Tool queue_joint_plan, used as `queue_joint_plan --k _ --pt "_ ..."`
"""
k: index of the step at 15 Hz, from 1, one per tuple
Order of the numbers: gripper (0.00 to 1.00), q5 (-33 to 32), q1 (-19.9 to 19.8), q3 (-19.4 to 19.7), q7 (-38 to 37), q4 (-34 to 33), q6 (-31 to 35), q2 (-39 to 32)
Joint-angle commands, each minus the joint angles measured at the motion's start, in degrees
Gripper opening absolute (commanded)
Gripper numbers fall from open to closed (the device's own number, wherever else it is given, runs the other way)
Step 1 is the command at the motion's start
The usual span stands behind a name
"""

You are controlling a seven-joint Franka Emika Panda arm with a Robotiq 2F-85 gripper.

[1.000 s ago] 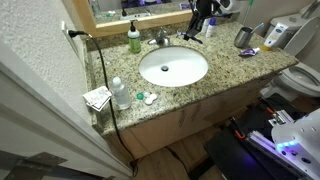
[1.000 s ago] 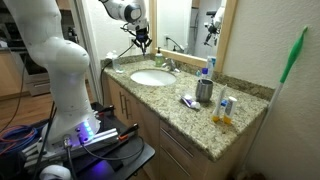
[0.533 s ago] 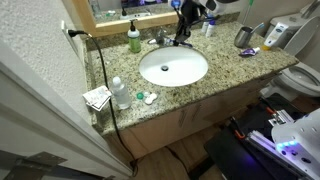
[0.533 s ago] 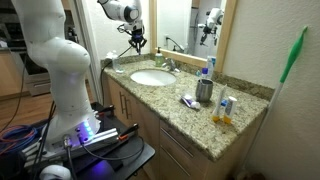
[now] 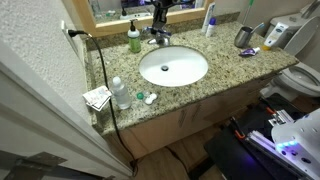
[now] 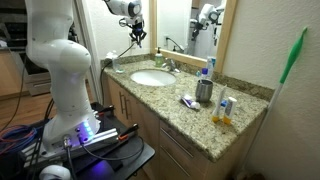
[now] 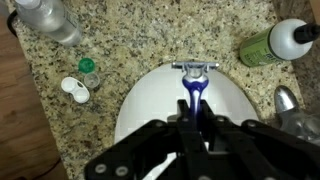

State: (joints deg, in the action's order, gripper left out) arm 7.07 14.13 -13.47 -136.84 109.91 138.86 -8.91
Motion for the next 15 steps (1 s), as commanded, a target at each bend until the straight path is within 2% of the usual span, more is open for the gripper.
queue_joint_plan --k 1,2,5,8,9,11,13,14,15 --pt "0.03 0.8 0.8 0.7 0.3 -4.0 -2.7 -5.6" --pt "0.03 2.3 0.9 0.3 1.2 -6.2 -3.7 -8.2" --pt "0.03 0.1 3.6 1.8 -3.9 -15.7 -3.1 -17.5" --pt "0.03 1.4 5.8 3.1 -7.1 -25.0 -3.5 -24.4" --pt "0.13 1.6 5.1 3.0 -4.7 -17.4 -2.1 -19.4" --pt "0.13 1.7 6.0 3.4 -6.0 -22.3 -2.1 -23.1" --pt "0.13 1.7 6.2 3.5 -6.3 -23.8 -2.2 -24.1" --pt "0.03 1.0 6.6 4.2 -7.3 -26.0 -4.2 -26.1" --pt "0.03 2.0 6.2 3.7 -6.6 -28.0 -5.0 -28.0"
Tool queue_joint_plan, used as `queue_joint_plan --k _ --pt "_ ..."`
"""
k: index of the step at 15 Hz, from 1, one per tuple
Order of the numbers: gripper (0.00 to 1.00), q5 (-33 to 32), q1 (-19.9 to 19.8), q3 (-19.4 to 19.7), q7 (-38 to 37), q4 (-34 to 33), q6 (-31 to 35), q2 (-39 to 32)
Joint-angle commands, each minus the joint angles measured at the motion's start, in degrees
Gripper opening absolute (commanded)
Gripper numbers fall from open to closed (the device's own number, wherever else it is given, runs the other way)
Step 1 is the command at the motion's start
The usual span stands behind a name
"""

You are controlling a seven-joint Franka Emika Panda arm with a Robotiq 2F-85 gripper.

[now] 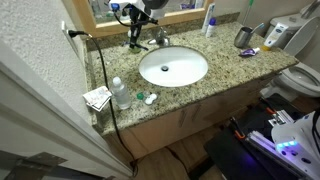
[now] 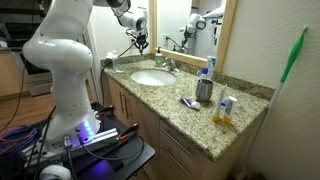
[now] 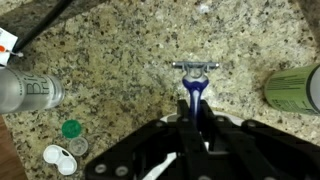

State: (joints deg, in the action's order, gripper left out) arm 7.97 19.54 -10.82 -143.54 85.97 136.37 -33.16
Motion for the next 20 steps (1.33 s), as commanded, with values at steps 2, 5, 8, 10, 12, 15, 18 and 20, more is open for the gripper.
queue_joint_plan --k 2,5,8,10,12,15,18,20 --pt "0.03 2.4 1.4 1.6 -2.1 -9.0 -1.3 -8.4" --pt "0.03 3.9 2.2 2.4 -6.6 -17.5 -0.2 -15.3" --pt "0.13 3.6 1.7 2.2 -5.6 -14.6 -0.3 -13.7" --pt "0.13 3.6 1.8 2.2 -5.5 -14.6 -0.3 -14.0" --pt "0.03 3.9 1.6 2.0 -5.3 -16.0 -0.4 -15.2" --pt "0.03 5.1 1.5 1.5 -5.7 -20.5 1.3 -19.0" --pt "0.03 9.4 4.5 7.0 -5.8 -25.9 0.8 -22.7" --pt "0.03 13.1 7.1 12.0 -5.7 -28.1 1.2 -24.7"
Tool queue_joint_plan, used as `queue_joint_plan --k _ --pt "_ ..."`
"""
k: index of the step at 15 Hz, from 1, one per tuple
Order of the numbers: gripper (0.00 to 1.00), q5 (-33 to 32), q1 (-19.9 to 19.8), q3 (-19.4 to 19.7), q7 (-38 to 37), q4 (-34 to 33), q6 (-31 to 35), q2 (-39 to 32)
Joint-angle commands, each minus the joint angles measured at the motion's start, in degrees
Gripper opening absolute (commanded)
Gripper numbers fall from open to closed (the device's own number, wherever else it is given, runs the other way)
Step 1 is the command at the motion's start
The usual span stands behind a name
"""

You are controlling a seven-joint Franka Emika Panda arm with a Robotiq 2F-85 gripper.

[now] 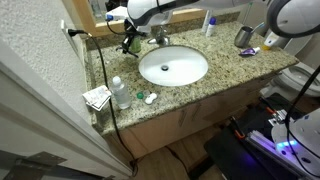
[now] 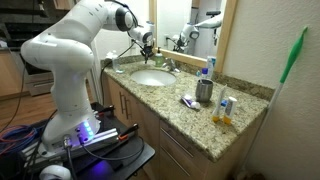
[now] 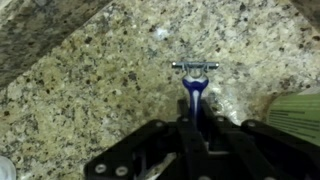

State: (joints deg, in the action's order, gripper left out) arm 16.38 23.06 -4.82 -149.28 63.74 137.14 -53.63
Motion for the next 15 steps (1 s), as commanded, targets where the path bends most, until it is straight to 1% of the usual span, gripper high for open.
queue_joint_plan --k 1,4,5,9,11,12,13,14,15 --pt "0.03 5.2 3.7 6.1 0.0 -7.1 1.0 -5.2" --pt "0.03 5.9 4.8 6.4 0.0 -9.7 1.5 -7.3" --pt "0.03 6.5 5.4 7.1 0.0 -10.2 1.3 -7.8" --pt "0.03 9.8 8.0 12.0 0.0 -11.0 1.2 -9.3" --pt "0.03 10.7 8.8 13.3 0.0 -11.5 1.6 -10.1" --pt "0.10 11.4 9.3 14.2 0.0 -11.7 1.5 -10.4" --pt "0.38 12.5 10.1 15.7 0.0 -11.3 1.4 -10.6" --pt "0.39 13.8 10.8 17.0 0.0 -10.7 1.3 -10.4" --pt "0.45 15.1 11.7 18.6 0.0 -9.9 0.7 -10.1"
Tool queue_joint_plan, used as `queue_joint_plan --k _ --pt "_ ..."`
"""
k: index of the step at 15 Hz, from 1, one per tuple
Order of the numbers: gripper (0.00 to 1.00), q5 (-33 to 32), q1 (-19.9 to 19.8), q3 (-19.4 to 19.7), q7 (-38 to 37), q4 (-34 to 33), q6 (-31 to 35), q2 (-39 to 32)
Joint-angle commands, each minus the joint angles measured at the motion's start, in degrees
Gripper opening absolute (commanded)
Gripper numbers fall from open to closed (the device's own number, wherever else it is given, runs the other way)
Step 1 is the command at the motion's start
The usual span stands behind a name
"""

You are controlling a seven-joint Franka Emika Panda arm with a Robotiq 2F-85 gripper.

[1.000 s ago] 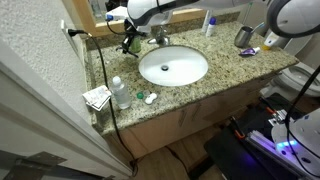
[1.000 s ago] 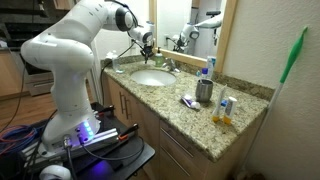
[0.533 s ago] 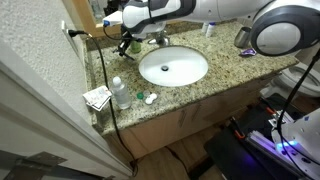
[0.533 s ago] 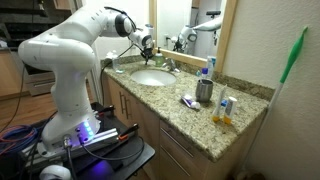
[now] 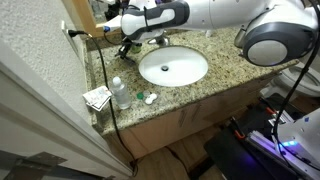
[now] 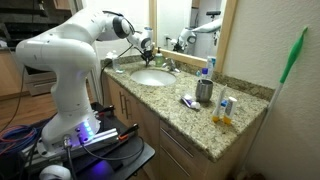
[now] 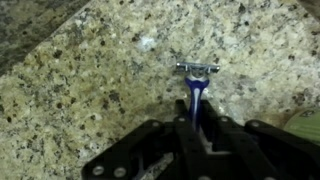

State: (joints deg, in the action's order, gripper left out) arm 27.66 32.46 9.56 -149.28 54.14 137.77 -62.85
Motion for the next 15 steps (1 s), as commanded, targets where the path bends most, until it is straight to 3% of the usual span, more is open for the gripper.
queue_joint_plan --k 1,7,9,13,14,15 --pt "0.51 4.7 2.8 5.1 0.0 0.0 -0.1 -0.8" --pt "0.95 6.4 6.0 8.4 0.0 3.2 -0.6 3.6" --pt "1.00 5.4 6.6 7.7 0.0 5.8 -4.0 7.2" --pt "1.00 6.0 8.1 6.8 3.9 14.8 -9.2 17.7" --pt "1.00 5.5 6.9 7.3 0.8 5.2 -7.8 9.6" --pt "1.00 5.5 7.4 7.3 1.3 7.2 -8.5 11.9"
